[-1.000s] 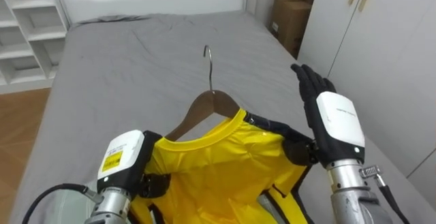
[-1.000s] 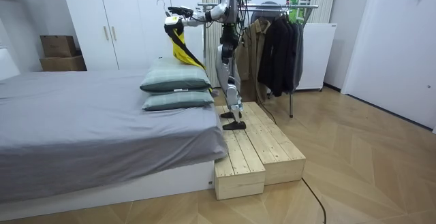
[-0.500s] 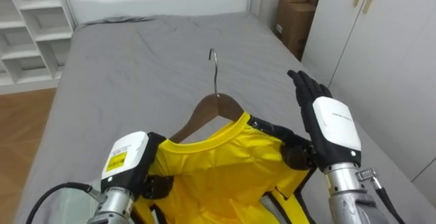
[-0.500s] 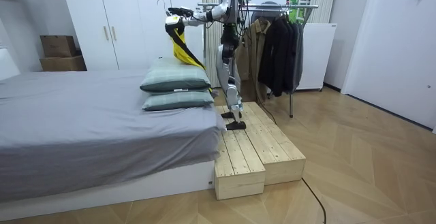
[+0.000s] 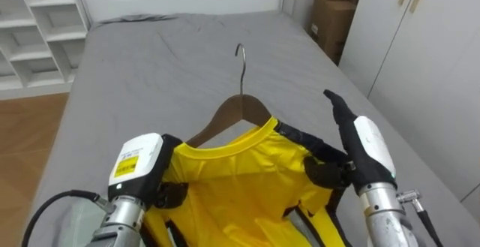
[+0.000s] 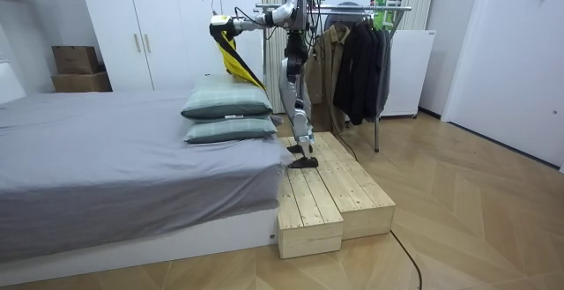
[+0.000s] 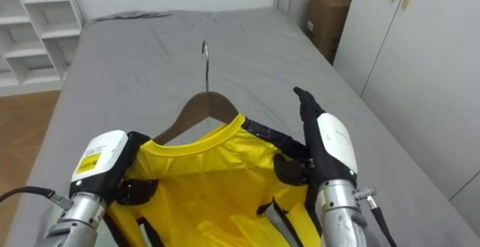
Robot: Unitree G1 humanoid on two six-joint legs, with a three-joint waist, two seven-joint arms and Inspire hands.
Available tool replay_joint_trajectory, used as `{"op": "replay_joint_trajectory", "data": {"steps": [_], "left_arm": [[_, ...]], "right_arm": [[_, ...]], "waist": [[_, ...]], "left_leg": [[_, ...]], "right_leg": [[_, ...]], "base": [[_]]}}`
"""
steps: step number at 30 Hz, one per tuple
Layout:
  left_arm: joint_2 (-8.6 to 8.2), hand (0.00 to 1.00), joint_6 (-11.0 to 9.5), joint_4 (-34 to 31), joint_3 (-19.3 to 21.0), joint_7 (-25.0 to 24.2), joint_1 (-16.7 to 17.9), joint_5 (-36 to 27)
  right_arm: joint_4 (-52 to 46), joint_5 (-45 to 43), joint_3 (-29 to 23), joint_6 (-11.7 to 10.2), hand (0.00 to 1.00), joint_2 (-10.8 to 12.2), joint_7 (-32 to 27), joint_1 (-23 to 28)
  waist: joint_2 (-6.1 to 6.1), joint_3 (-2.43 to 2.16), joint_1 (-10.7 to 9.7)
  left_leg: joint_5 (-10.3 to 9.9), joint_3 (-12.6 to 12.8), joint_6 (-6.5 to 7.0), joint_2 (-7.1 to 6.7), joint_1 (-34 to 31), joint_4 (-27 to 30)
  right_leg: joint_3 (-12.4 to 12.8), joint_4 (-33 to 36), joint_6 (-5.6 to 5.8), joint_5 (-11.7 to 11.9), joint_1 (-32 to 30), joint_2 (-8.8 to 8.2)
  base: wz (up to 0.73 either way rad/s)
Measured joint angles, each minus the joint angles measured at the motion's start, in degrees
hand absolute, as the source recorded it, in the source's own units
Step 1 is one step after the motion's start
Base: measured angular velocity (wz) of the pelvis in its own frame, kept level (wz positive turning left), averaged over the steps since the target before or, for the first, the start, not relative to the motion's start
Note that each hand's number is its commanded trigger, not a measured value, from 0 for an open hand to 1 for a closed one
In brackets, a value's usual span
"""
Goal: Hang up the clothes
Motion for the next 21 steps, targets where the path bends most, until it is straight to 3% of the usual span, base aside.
{"op": "replay_joint_trajectory", "data": {"steps": [4,7,21], "left_arm": [[0.12,1.00,-0.73,-0.07,0.53,0.00,0.00,0.57],[0.82,1.00,-1.82,-0.07,1.61,0.02,0.00,1.72],[2.28,1.00,-3.03,-0.05,2.09,0.51,0.00,1.81]], "right_arm": [[0.64,11.17,-0.09,-0.70,0.00,-0.01,4.47,0.00],[0.72,14.56,-1.22,-1.11,0.00,-0.03,7.85,0.00],[0.82,16.10,-2.57,-1.66,0.00,-1.14,14.24,0.00]], "waist": [[-0.03,0.01,0.46],[-0.29,0.16,0.49],[-0.16,0.30,0.81]], "left_leg": [[0.00,-0.12,0.00,0.02,0.38,-0.05],[0.00,-0.64,0.00,-0.01,0.74,-0.11],[-0.01,-0.75,0.00,-0.12,1.58,-0.21]], "right_leg": [[-0.05,-0.04,0.00,0.00,0.34,0.03],[-0.20,-0.83,0.00,0.00,1.10,-0.04],[-0.23,-0.98,0.00,0.00,1.94,-0.01]], "base": [[0.01],[0.04],[0.00]]}}
